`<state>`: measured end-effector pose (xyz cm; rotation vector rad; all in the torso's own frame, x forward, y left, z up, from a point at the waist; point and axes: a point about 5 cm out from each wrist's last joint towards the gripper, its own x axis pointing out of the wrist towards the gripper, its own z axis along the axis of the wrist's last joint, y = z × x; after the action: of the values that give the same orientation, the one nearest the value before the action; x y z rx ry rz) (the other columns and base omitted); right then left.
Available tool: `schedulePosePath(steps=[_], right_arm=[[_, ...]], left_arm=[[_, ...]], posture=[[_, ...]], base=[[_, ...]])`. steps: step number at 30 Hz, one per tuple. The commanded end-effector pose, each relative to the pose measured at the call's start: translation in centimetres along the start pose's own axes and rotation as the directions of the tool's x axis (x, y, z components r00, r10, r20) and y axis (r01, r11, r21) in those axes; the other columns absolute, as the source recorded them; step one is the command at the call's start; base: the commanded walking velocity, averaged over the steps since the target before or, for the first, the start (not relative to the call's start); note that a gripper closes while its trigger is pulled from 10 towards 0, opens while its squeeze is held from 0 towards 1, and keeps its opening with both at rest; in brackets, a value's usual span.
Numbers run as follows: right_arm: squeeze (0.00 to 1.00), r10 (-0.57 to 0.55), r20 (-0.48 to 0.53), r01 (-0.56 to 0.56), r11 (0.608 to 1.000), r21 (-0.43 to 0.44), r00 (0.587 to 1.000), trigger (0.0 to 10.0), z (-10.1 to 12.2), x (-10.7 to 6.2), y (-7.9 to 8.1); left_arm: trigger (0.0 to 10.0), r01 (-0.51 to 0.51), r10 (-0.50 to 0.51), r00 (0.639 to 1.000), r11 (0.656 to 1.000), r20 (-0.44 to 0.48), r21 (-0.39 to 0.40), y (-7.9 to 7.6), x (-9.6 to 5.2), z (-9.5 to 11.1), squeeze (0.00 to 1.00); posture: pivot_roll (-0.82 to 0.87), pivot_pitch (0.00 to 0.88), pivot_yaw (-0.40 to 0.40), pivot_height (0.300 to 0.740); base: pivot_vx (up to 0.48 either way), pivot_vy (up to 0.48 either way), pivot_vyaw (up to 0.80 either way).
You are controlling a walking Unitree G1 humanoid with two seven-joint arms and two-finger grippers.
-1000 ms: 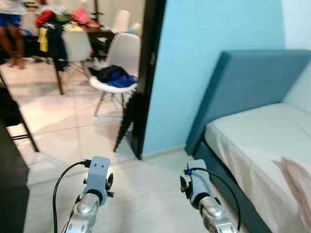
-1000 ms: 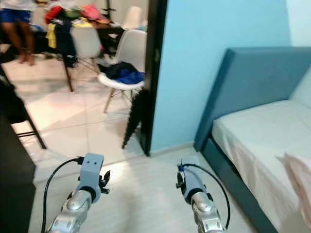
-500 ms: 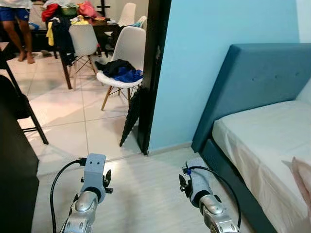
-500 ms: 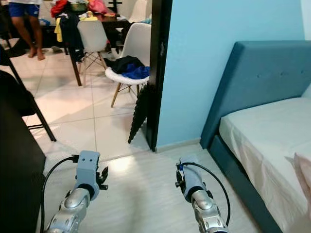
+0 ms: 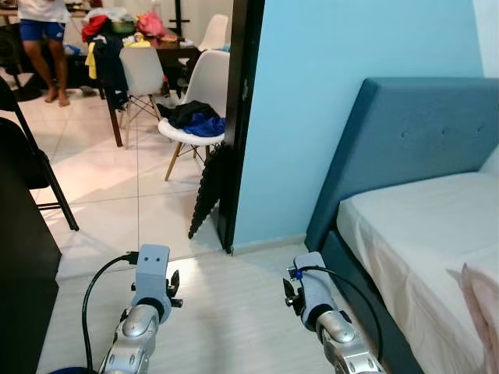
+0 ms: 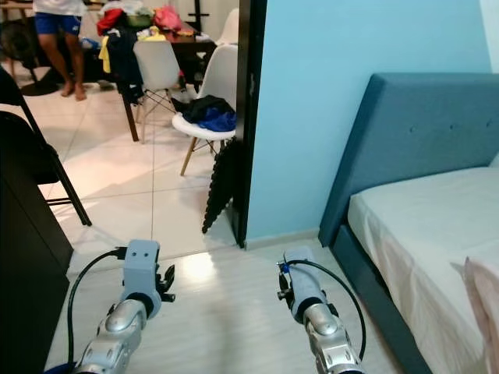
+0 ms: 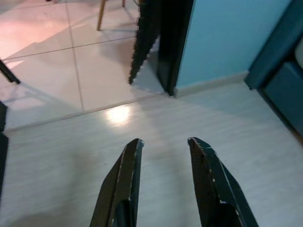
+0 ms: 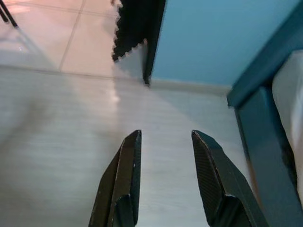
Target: Clean up the room
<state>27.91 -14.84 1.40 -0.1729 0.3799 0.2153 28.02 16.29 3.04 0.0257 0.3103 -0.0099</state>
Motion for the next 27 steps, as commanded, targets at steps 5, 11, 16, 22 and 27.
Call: schedulePosePath(steps=[5, 11, 16, 22, 27], right_arm=[[0.00, -0.014, -0.008, 0.014, 1.000, 0.008, 1.000, 10.0, -0.13, -0.06, -0.40], [0.00, -0.013, -0.010, 0.013, 1.000, 0.003, 1.000, 10.0, -0.20, -0.09, -0.50], [0.00, -0.013, -0.011, 0.013, 1.000, 0.001, 1.000, 10.0, -0.25, -0.14, -0.56], [0.00, -0.013, -0.013, 0.013, 1.000, -0.001, 1.000, 10.0, -0.33, -0.17, -0.56], [0.00, -0.013, -0.010, 0.013, 1.000, -0.002, 1.000, 10.0, -0.27, -0.16, -0.51]], left_arm=[[10.0, 0.010, -0.010, 1.000, 1.000, -0.010, -0.006, -0.28, 0.05, -0.11, 0.00], [10.0, 0.017, -0.017, 1.000, 1.000, -0.011, -0.001, -0.41, 0.11, -0.11, 0.00], [10.0, 0.020, -0.020, 1.000, 1.000, -0.012, 0.000, -0.48, 0.10, -0.15, 0.00], [10.0, 0.027, -0.027, 1.000, 1.000, -0.013, 0.001, -0.61, 0.13, -0.19, 0.00], [10.0, 0.033, -0.033, 0.999, 0.999, -0.014, 0.003, -0.69, 0.21, -0.22, 0.00]], posture=[[0.01, 0.004, -0.093, 0.738], [0.01, 0.000, -0.092, 0.738], [0.01, 0.000, -0.091, 0.738], [0.00, 0.000, -0.091, 0.738], [0.00, 0.000, -0.091, 0.738]], base=[[0.000, -0.376, 0.00], [0.000, -0.372, 0.00], [0.000, -0.373, 0.00], [0.000, -0.372, 0.00], [0.000, -0.373, 0.00]])
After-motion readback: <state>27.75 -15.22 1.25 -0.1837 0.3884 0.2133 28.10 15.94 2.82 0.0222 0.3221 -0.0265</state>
